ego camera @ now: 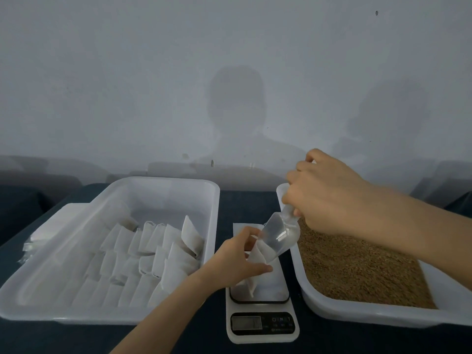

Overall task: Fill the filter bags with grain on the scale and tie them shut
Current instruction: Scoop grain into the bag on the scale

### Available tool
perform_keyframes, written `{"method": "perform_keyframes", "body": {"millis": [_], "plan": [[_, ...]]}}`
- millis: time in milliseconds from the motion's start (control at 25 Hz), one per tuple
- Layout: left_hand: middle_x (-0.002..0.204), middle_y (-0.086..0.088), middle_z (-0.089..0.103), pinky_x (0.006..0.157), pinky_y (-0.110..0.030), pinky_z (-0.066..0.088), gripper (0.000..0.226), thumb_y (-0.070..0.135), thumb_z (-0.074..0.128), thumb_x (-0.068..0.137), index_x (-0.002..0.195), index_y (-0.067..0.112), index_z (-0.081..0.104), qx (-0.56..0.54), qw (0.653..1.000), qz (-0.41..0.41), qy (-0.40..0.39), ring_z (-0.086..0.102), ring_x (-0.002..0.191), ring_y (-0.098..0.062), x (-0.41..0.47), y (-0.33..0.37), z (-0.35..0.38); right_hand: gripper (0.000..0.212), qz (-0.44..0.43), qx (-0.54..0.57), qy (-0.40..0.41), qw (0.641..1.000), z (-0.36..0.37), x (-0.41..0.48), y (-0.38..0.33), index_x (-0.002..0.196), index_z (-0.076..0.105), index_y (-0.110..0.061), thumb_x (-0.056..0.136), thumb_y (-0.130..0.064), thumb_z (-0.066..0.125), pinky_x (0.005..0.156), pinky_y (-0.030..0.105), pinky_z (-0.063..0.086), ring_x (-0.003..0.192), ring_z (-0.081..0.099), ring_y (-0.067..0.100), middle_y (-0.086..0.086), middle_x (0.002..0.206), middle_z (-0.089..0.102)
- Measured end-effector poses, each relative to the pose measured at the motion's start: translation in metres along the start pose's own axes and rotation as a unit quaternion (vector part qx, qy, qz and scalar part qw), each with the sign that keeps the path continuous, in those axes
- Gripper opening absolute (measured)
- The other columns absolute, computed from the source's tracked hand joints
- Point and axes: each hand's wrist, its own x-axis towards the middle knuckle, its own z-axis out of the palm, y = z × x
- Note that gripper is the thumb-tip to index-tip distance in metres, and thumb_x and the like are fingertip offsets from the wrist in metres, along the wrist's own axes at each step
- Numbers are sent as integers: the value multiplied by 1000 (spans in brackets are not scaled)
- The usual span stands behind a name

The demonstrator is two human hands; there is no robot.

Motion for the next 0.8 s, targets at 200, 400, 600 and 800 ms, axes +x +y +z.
{"method": "perform_keyframes", "body": {"millis": [200,400,600,800], "plan": [[117,15,56,91,-29,54,63,33,77,78,129,36,40,4,1000,-6,-6,59,103,-7,-1,-2,0,30,-2,-15,38,999,3,-5,-9,94,64,-19,82,-1,44,100,40,27,90,47,24,1,89,54],[122,11,56,93,-30,53,64,31,77,79,130,36,38,17,1000,-6,-6,58,108,-8,-1,-4,0,33,29,-7,52,998,14,-18,-4,105,63,-28,82,-8,49,105,41,14,100,47,23,-2,99,56],[123,10,56,94,-25,50,65,32,77,79,130,39,37,27,1000,-4,-9,57,108,-9,0,-5,1,29,166,51,130,976,55,-64,42,92,74,-27,66,-18,81,89,46,30,77,61,26,1,79,66],[122,10,56,97,-27,49,66,32,77,79,131,38,37,28,1000,-1,-7,56,110,-9,0,-6,1,36,271,20,-77,959,132,-99,58,125,45,-57,91,-46,48,94,37,23,105,50,6,-22,107,55]]}}
